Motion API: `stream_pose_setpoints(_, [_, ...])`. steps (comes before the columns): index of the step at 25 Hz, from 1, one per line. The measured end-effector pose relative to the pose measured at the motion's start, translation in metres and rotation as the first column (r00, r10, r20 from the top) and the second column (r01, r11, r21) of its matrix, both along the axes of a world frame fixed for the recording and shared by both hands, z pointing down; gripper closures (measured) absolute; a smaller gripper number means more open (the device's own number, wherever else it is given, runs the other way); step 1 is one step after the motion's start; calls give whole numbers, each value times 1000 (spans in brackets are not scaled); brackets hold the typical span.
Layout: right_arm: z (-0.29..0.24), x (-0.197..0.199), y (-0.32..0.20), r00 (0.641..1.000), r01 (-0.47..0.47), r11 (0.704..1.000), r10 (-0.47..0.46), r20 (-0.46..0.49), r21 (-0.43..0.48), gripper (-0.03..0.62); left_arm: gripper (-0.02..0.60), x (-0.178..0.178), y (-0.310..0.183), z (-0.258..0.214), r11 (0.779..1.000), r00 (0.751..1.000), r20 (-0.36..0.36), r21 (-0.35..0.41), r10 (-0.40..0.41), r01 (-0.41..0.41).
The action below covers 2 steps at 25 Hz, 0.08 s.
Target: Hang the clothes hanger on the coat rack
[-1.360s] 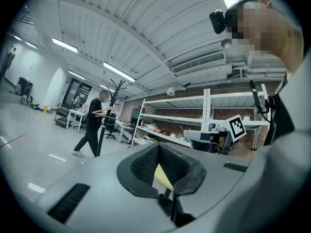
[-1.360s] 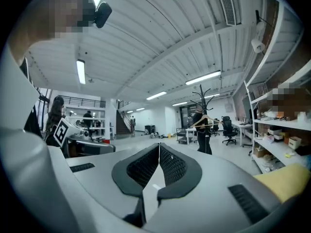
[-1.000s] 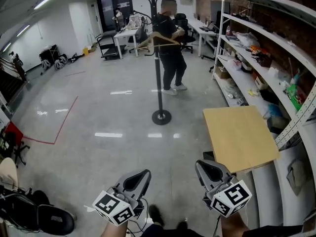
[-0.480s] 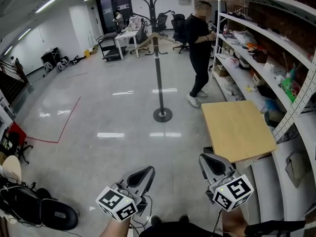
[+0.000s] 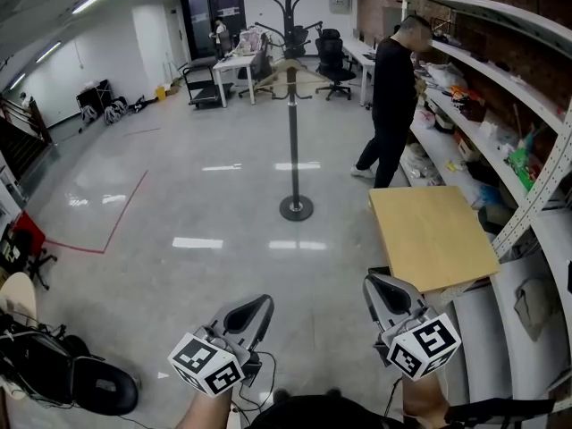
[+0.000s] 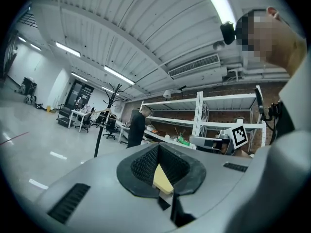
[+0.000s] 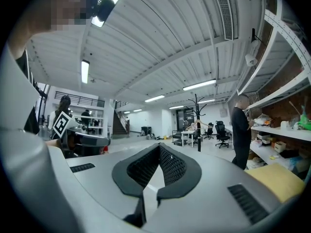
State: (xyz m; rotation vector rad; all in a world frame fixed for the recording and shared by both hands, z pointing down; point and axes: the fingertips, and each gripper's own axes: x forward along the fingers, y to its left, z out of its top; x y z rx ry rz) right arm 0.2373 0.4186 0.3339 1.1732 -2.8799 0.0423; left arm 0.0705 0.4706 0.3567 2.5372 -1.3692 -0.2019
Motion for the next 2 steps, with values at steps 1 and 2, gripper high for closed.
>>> stream_pose_setpoints(1, [0,-2,1,1000,0,1000,0,1,2,588,581,-2,1,0,1000,1000,4,2,1,-1])
stream_pose_setpoints(2, [-1,-3,1,1000,-1,1000,1,1,4,588,581,-4,2,-1,1000,1000,8,4,2,-2])
